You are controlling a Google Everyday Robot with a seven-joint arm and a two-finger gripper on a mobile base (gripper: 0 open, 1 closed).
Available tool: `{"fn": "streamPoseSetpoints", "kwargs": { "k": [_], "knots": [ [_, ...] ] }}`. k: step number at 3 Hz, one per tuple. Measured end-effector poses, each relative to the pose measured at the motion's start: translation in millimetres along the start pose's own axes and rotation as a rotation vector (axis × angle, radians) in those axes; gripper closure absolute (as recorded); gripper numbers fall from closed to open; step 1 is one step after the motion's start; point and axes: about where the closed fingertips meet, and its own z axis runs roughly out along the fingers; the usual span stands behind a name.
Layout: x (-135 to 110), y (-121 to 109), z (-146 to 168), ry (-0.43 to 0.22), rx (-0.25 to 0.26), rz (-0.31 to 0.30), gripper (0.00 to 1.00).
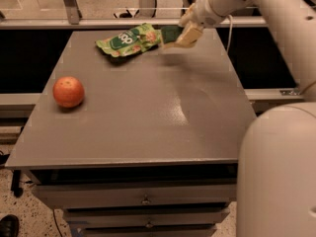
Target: Move sponge near green rice chip bag
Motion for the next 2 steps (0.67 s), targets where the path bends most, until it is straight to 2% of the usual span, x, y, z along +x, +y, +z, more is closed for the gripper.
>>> {"fn": "streamPoseSetpoints", "kwargs": {
  "k": [1, 2],
  "knots": [
    [-1.2, -12.8, 25.8, -0.016, 0.005, 0.001, 1.00],
    [3.5, -16.3, 37.8, -0.014, -0.001, -0.001, 1.00]
  ]
}}
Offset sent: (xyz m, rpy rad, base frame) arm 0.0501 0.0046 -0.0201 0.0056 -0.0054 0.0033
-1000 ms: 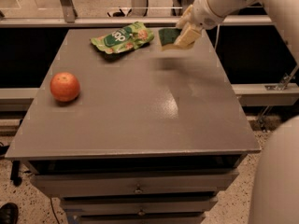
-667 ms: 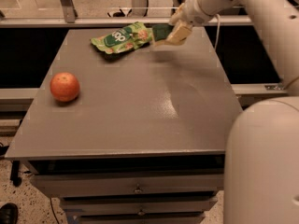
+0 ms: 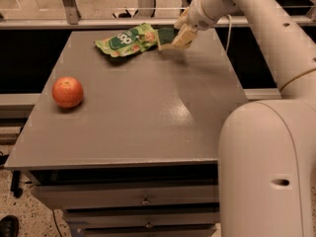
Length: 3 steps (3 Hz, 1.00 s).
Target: Move sponge near green rice chip bag
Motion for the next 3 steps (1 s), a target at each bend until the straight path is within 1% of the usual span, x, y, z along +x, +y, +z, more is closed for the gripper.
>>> {"fn": "streamPoseSetpoints", "kwargs": {
  "k": [1, 3],
  "knots": [
    [3.2, -0.7, 5.6, 0.002, -0.010, -0.003, 0.82],
    [1.1, -0.7, 14.3, -0.012, -0.027, -0.010, 0.35]
  ]
}}
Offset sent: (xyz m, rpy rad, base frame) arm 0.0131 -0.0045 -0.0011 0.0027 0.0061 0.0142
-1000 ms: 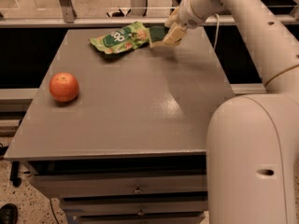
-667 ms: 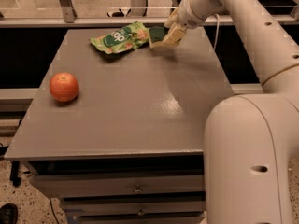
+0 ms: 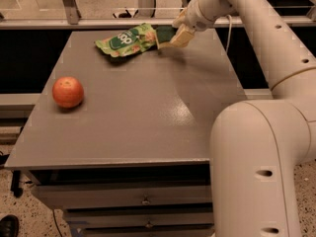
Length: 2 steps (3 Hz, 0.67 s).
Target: Move sponge near green rice chip bag
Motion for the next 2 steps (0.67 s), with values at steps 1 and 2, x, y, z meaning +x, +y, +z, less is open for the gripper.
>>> {"fn": "streamPoseSetpoints", "kwargs": {
  "k": [1, 2],
  "knots": [
    [-0.7, 0.3, 1.1, -0.003, -0.006, -0.004, 0.12],
    [0.1, -0.1, -3.8, -0.003, -0.004, -0.005, 0.00]
  ]
}}
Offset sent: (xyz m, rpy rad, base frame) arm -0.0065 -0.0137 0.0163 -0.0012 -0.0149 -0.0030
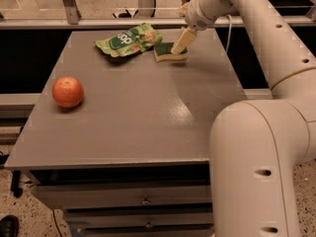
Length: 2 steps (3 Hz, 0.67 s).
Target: Move sponge near green rice chip bag
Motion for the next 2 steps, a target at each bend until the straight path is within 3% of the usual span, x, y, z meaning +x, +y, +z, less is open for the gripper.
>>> {"fn": "streamPoseSetpoints", "kwargs": {
  "k": [1, 2],
  "knots": [
    [0.7, 0.3, -16.5, -0.007, 0.009, 0.002, 0.00],
    [12.4, 7.6, -50.7, -0.061, 0.020, 0.050, 0.00]
  ]
}}
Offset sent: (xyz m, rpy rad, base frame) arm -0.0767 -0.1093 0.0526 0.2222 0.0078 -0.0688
